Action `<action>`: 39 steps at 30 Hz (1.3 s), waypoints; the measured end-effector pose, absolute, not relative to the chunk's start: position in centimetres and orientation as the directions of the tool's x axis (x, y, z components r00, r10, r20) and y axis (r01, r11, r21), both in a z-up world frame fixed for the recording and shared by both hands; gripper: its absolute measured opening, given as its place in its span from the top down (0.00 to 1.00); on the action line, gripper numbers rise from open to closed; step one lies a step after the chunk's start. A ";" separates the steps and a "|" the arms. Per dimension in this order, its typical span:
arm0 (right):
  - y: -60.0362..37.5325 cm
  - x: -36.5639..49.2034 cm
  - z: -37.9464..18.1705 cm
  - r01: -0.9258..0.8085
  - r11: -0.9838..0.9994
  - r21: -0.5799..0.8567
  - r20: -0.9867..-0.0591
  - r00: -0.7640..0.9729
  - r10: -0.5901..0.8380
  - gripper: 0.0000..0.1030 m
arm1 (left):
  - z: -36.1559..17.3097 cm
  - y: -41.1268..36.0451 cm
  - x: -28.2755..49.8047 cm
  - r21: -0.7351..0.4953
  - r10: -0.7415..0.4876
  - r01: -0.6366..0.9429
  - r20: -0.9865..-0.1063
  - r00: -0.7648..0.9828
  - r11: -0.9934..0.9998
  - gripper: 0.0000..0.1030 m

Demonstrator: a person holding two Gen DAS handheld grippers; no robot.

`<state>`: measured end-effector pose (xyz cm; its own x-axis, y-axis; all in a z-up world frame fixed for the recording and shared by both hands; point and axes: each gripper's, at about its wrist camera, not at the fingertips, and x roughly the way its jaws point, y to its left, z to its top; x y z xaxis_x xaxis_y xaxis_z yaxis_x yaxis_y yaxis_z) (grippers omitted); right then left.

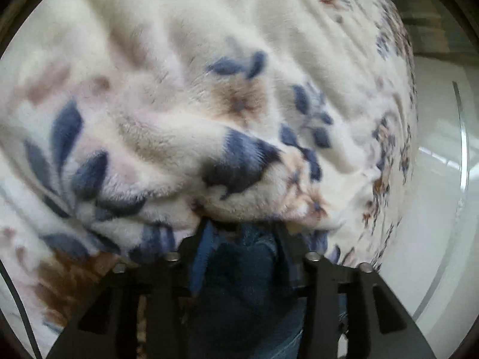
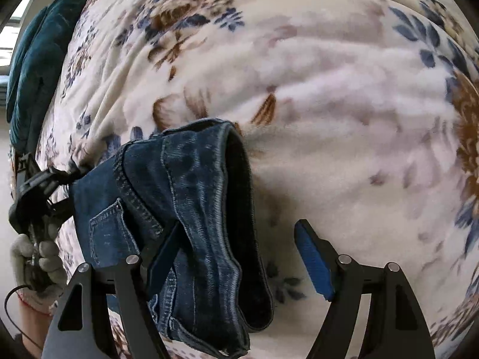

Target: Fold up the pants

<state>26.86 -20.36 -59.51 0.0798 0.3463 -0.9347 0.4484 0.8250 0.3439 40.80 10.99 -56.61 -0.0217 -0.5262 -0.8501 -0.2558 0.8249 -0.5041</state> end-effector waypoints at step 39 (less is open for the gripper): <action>-20.4 27.2 -64.5 0.256 0.545 0.798 -0.571 0.035 0.820 0.30 | -54.0 5.5 31.4 -0.735 -0.715 0.115 -0.677 -0.174 0.668 0.09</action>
<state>27.21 -20.44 -64.45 0.0354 0.8201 -0.5711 0.2559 0.5450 0.7984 31.42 5.49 -54.04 -0.1744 -0.7148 -0.6772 0.1147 0.6683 -0.7350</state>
